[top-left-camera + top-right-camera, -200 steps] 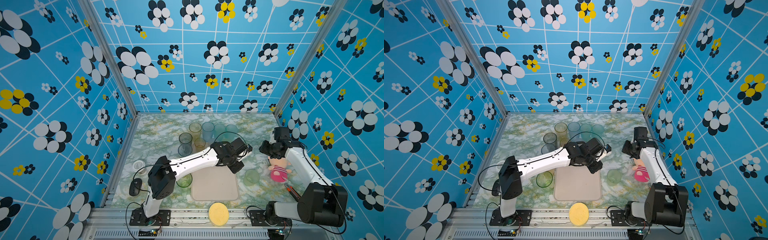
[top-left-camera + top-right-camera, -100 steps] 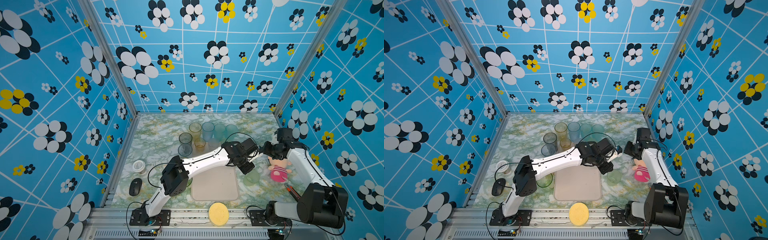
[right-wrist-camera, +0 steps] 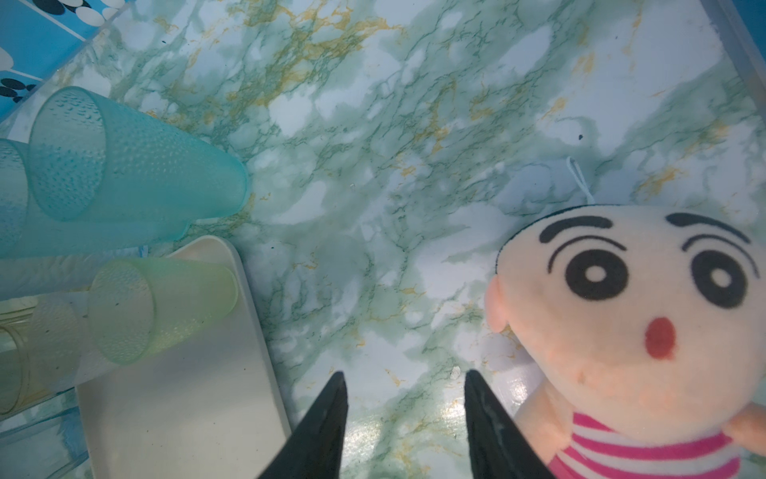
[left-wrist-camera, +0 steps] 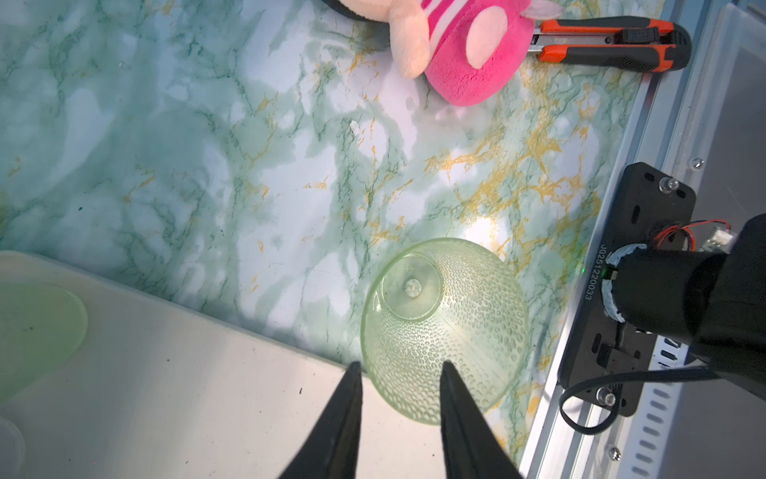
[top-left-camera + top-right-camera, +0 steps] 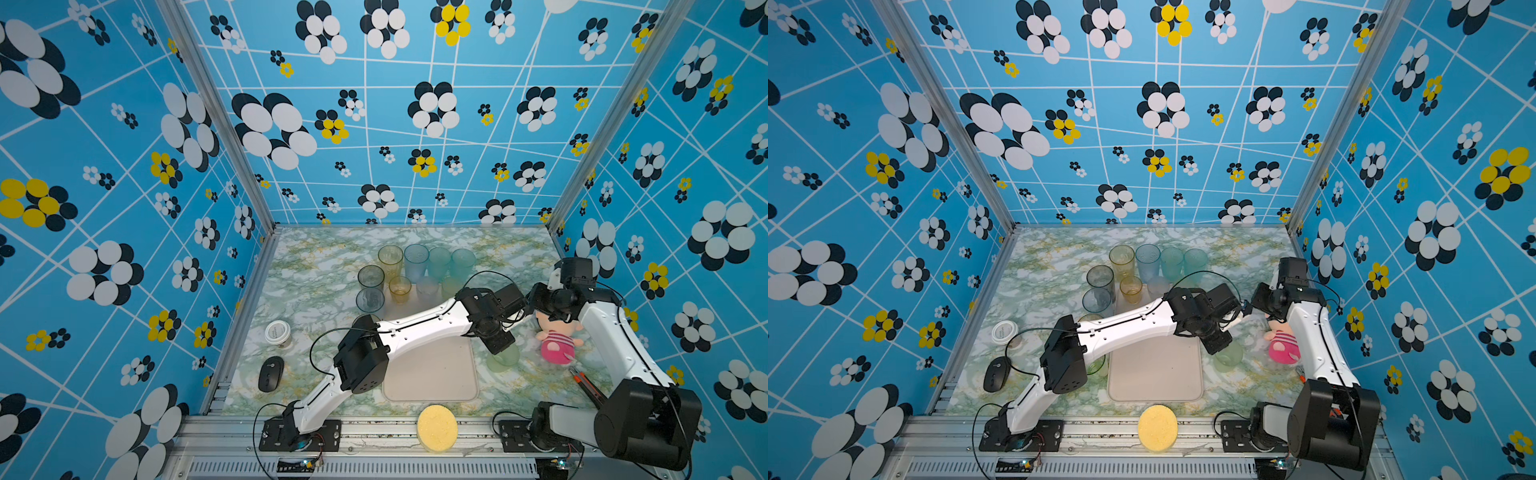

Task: Place the glasses into the tray
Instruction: 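Close the left gripper on the rim of the second green cup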

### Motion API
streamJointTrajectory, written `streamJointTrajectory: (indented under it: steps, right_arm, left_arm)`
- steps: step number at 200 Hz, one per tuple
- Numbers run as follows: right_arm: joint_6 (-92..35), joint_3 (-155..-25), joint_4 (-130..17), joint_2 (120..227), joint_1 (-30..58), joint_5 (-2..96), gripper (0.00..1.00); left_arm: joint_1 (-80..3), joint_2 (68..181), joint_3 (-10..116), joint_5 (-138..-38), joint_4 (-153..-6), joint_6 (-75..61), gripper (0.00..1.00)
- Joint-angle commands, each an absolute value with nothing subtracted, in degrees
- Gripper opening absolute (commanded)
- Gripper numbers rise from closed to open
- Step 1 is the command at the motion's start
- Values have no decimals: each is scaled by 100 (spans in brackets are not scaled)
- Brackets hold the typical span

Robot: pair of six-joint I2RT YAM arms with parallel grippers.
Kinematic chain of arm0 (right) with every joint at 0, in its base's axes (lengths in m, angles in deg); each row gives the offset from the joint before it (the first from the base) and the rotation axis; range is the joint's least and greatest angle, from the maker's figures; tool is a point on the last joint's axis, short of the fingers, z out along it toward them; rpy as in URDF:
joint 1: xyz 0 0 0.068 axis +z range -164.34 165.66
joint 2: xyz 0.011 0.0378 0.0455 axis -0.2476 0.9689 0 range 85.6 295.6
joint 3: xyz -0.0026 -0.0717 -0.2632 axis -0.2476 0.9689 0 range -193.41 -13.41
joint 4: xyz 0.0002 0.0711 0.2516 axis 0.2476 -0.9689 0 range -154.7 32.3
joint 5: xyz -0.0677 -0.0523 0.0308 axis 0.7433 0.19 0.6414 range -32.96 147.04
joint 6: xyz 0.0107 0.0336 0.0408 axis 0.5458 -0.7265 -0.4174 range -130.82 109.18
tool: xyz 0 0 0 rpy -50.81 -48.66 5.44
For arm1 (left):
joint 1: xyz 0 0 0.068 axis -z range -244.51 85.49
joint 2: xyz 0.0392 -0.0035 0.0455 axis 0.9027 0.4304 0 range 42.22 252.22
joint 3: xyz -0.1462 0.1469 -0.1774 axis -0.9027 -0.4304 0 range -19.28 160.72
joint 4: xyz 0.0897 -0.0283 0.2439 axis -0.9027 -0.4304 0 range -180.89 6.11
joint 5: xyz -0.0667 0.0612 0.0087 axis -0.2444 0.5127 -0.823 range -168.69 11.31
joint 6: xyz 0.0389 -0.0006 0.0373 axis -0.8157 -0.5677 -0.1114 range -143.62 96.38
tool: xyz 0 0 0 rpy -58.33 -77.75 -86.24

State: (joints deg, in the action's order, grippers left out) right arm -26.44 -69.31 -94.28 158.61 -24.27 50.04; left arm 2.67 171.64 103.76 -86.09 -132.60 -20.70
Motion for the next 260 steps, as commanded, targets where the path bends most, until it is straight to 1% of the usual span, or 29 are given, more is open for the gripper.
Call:
streamJointTrajectory:
  steps: [1, 61, 112, 124, 132, 164, 181, 232, 254, 260]
  right_arm:
    - [-2558, -6825, -9436, 15758, -2470, 4881, 48]
    - [-2541, -6816, -9400, 15767, -2480, 4843, 48]
    - [-2524, -6799, -9365, 15819, -2480, 4819, 48]
    - [-2523, -6786, -9365, 15811, -2480, 4833, 48]
    - [-2528, -6790, -9361, 15804, -2480, 4834, 48]
    - [-2525, -6786, -9342, 15802, -2480, 4820, 48]
    - [-2514, -6769, -9331, 15810, -2480, 4825, 48]
    - [-2506, -6750, -9277, 15852, -2480, 4821, 48]
    - [-2507, -6745, -9271, 15872, -2480, 4815, 48]
    - [-2497, -6746, -9270, 15872, -2480, 4816, 48]
  left_arm:
    - [306, 17341, 10602, -8331, -13563, -2239, 33]
    - [308, 17458, 10645, -8110, -13563, -2265, 33]
    - [299, 17558, 10704, -8124, -13594, -2299, 33]
    - [299, 17589, 10724, -8150, -13599, -2300, 31]
    - [299, 17612, 10745, -8167, -13616, -2300, 28]
    - [295, 17665, 10791, -8175, -13628, -2307, 26]
    - [290, 17699, 10817, -8145, -13647, -2302, 22]
    - [290, 17735, 10843, -7888, -13713, -2403, 15]
    - [282, 17751, 10843, -7842, -13757, -2491, 11]
    - [282, 17757, 10843, -7832, -13762, -2509, 8]
